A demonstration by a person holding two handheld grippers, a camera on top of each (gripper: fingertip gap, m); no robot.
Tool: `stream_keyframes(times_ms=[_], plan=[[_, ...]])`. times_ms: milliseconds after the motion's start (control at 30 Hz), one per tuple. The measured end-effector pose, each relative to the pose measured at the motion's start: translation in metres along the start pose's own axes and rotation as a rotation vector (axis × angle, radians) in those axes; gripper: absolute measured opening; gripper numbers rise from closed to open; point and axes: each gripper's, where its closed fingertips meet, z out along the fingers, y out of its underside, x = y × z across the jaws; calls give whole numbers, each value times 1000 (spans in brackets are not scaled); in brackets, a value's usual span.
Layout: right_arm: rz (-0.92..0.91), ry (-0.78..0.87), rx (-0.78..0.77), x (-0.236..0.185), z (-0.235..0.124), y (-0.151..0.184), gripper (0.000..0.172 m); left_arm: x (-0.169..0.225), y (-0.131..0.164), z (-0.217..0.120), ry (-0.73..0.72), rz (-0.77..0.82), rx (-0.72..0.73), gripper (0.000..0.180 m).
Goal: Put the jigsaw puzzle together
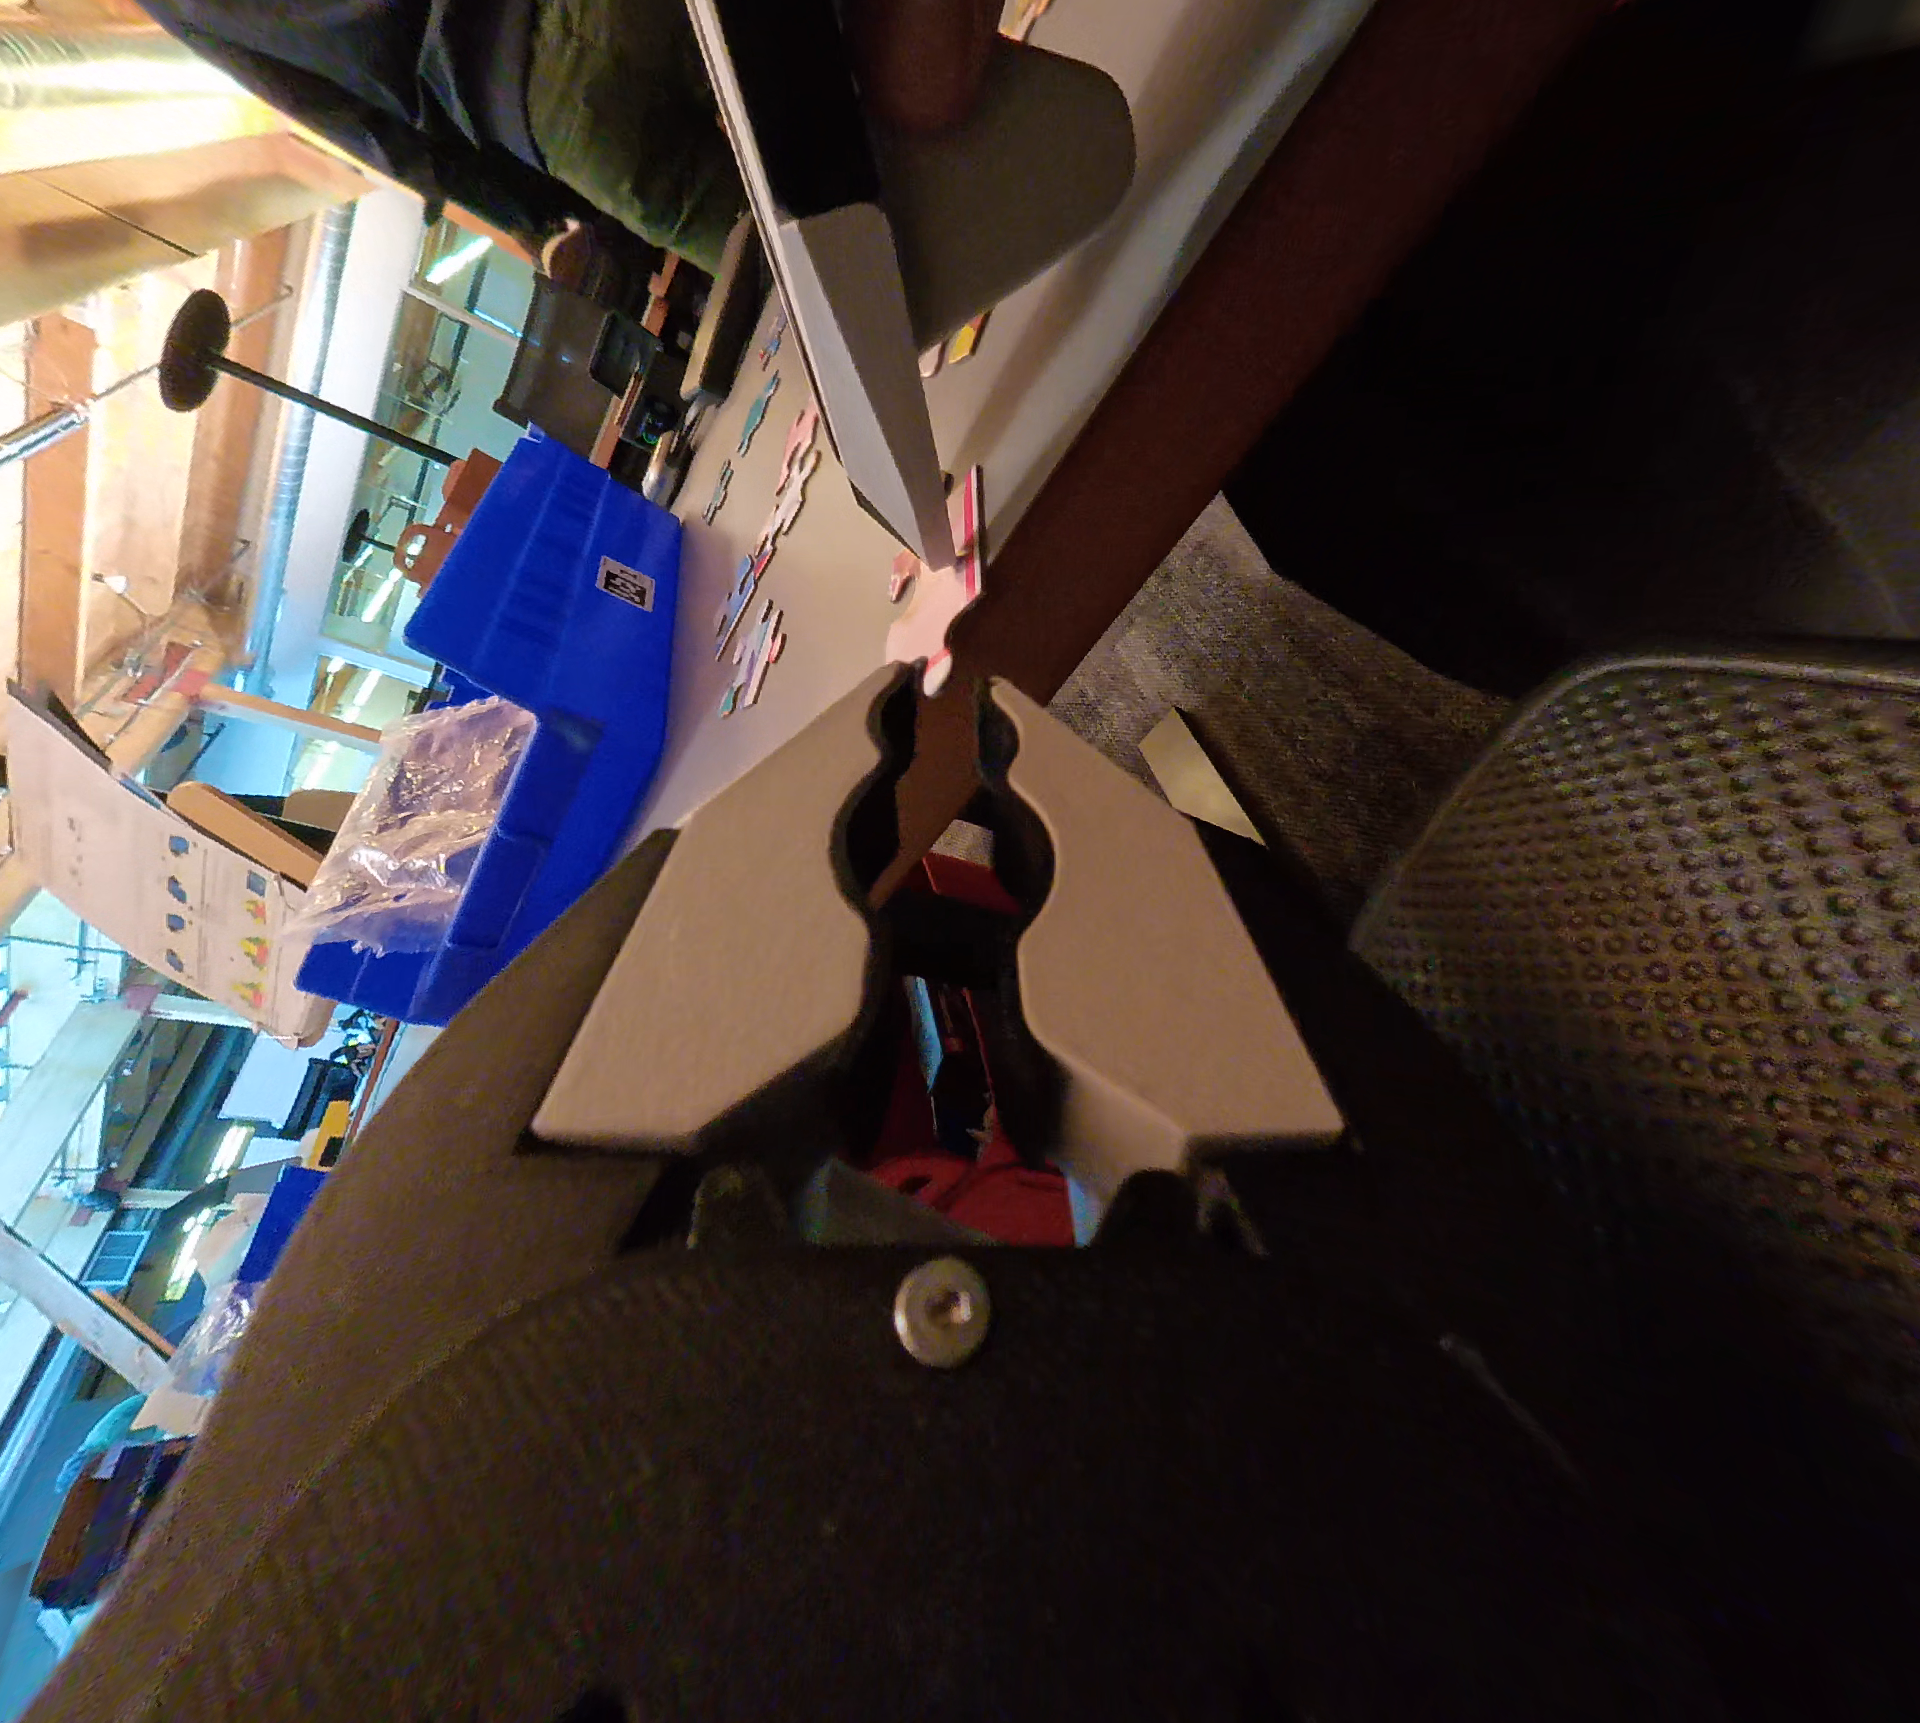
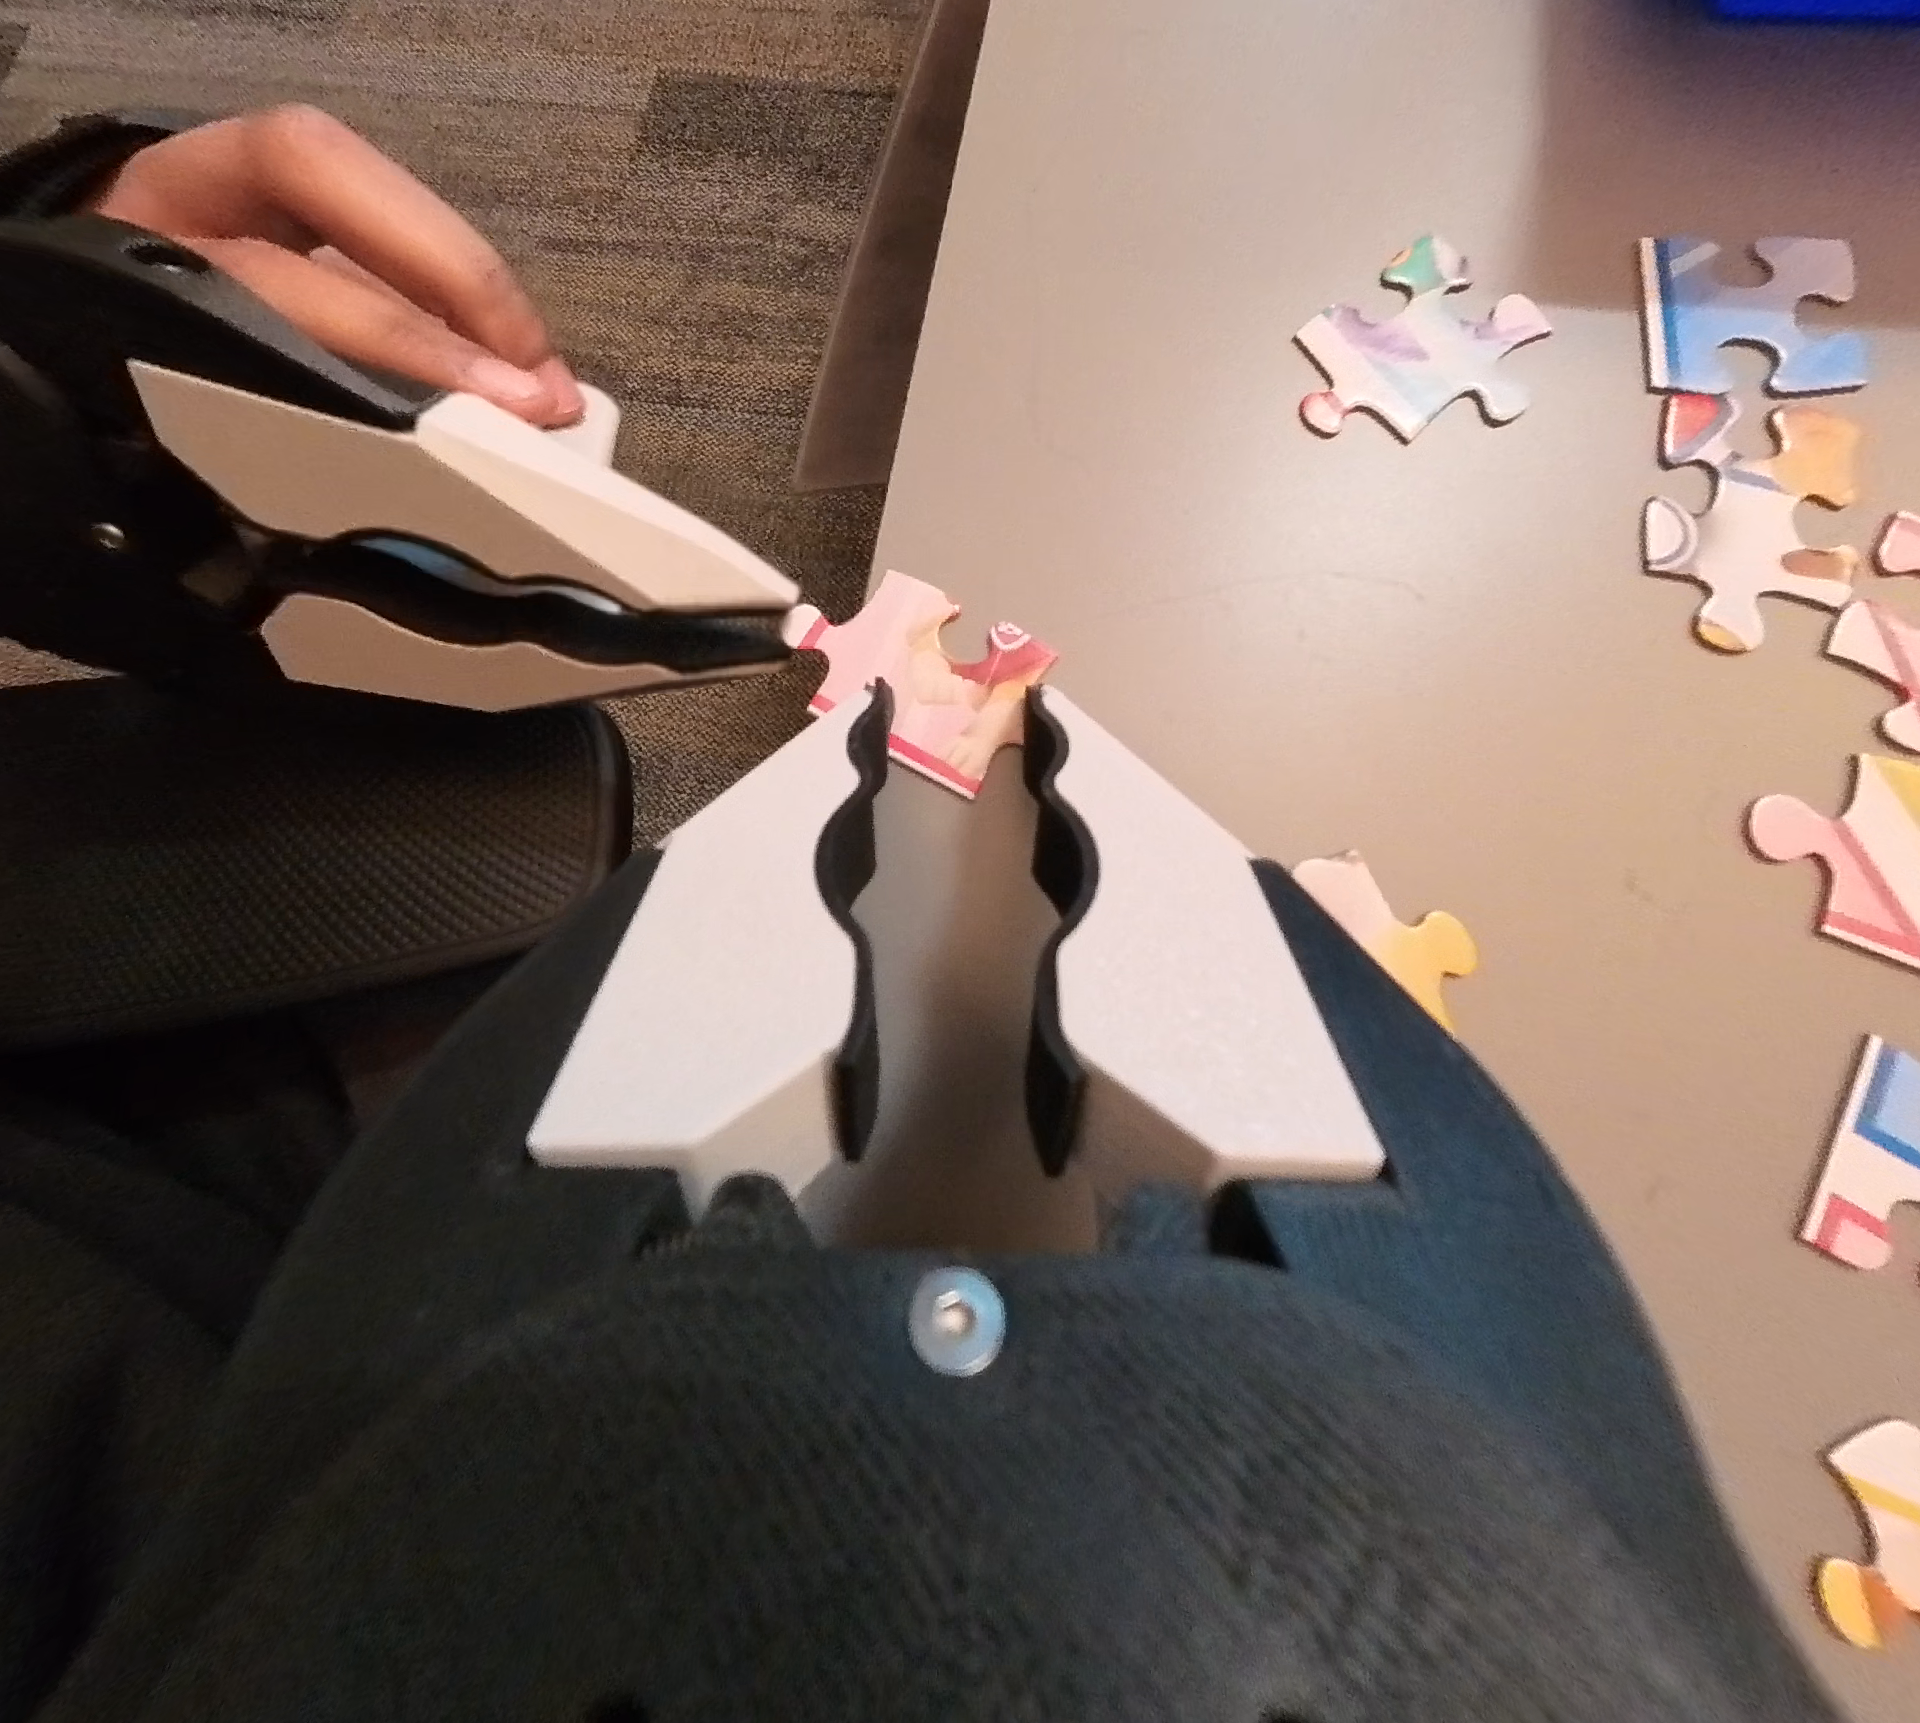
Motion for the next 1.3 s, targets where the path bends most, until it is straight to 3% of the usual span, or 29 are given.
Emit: stream_keyframes(times_ms=[67,200,333,533,667,733,867,1067,1133,1300], plan=[[2,-6,3,-1,0,0,24,1,1,1,7,4,-7,17],[2,-14,-1,-4,-3,3,25,0,-4,3,3,16,7,1],[2,-37,21,-7,-14,0,31,-8,-13,-1,-9,33,16,0],[-147,-43,259,-22,-70,-26,42,-32,-50,-13,22,-109,106,0],[-359,149,291,-22,-108,-15,38,-32,-86,-11,131,-191,191,0],[-434,250,279,-22,-125,-3,31,-26,-107,-7,197,-190,233,0],[-532,417,190,-26,-153,37,2,-4,-154,6,372,-229,331,0],[-528,637,77,-25,-213,107,0,36,-227,26,622,-306,460,7],[-453,655,24,-22,-237,140,0,49,-249,34,685,-356,467,17],[-382,799,-213,-11,-290,221,0,85,-295,53,883,-569,402,18]])
